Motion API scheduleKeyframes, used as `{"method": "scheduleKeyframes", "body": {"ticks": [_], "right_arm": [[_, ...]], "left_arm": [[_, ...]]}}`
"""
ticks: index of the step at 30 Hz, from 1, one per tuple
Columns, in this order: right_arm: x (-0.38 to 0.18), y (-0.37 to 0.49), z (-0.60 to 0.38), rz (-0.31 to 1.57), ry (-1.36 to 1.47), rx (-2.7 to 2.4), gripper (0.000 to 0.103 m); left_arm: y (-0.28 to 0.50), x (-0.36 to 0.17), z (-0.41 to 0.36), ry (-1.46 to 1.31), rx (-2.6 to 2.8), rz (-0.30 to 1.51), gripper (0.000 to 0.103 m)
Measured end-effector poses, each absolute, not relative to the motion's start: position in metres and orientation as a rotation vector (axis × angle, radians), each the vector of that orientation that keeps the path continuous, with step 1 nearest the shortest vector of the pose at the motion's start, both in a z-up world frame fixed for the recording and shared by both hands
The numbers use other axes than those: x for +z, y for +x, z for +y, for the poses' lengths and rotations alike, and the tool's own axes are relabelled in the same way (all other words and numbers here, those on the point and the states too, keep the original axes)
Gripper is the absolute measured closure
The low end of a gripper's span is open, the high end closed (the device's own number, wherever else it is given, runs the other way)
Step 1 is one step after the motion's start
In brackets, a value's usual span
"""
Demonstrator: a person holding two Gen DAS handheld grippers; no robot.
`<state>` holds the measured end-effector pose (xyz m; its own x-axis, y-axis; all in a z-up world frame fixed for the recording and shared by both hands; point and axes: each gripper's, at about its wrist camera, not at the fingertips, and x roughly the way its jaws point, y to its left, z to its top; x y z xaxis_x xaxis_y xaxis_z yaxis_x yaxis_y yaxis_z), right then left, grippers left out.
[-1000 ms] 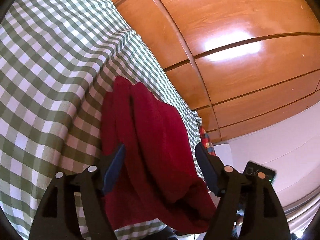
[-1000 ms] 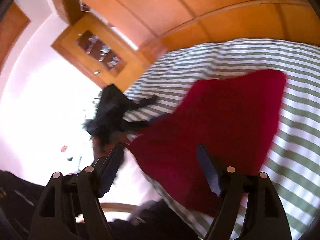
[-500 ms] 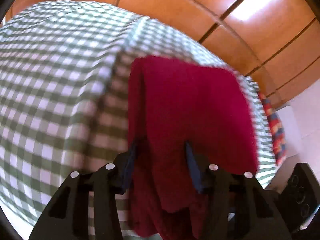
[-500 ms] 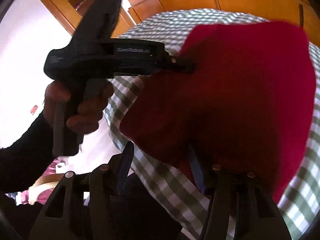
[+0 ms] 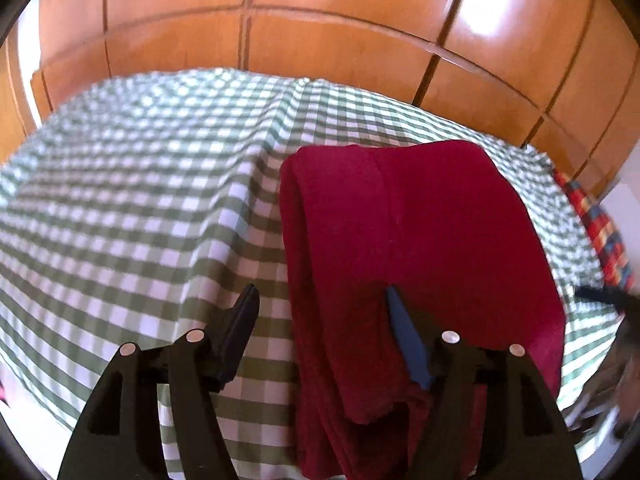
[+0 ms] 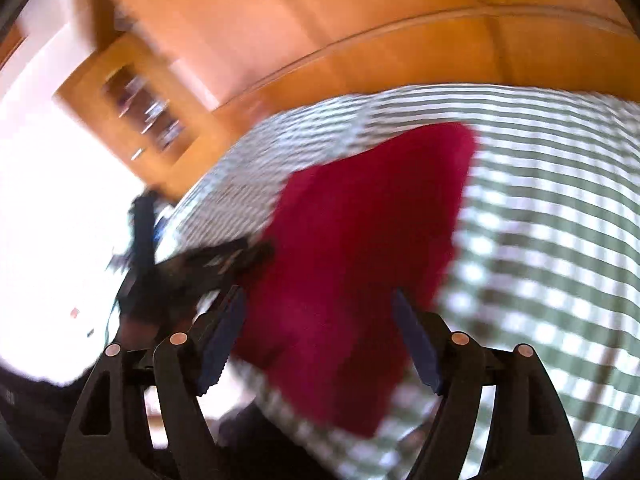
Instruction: Fold small clothes
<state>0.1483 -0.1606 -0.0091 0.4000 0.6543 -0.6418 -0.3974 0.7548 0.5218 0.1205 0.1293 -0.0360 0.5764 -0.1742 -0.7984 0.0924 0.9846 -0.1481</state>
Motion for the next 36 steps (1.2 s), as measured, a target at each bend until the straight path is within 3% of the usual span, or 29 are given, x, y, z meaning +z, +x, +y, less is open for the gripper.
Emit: {"method": "scheduleKeyframes", "body": {"ticks": [6, 15, 20, 23, 26, 28, 30, 32, 36], "right_arm": [[-0.034, 0.19, -0.161, 0.983, 0.382, 0.567, 0.015], [-0.074, 0.209, -0.151, 1.072, 0.44, 0.618, 0.01], [-0.086, 0.22, -0.148, 1.092, 0.487, 0.665, 0.01], [-0.096, 0.229, -0.138, 1.11, 0.501, 0.72, 0.01], [-0.1, 0.235, -0.13, 1.122, 0.502, 0.739, 0.019], [-0.098, 0.232, -0.128, 1.122, 0.486, 0.744, 0.039], [-0.088, 0.222, -0.125, 1.1, 0.466, 0.749, 0.051], [-0.075, 0.211, -0.125, 1.069, 0.45, 0.748, 0.056], [-0.055, 0.194, -0.131, 1.008, 0.435, 0.737, 0.059]], "left_arm": [[0.119, -0.035, 0.124, -0.041, -0.16, 0.913, 0.037], [0.117, -0.041, 0.126, -0.059, -0.198, 0.904, 0.034], [0.119, -0.048, 0.132, -0.089, -0.197, 0.902, 0.021], [0.121, -0.056, 0.14, -0.14, -0.217, 0.908, 0.018], [0.123, -0.064, 0.148, -0.202, -0.235, 0.914, 0.015], [0.123, -0.07, 0.154, -0.258, -0.253, 0.916, 0.016], [0.122, -0.074, 0.157, -0.308, -0.304, 0.909, 0.026], [0.121, -0.076, 0.158, -0.357, -0.385, 0.907, 0.05], [0.119, -0.069, 0.146, -0.345, -0.472, 0.889, 0.066]]}}
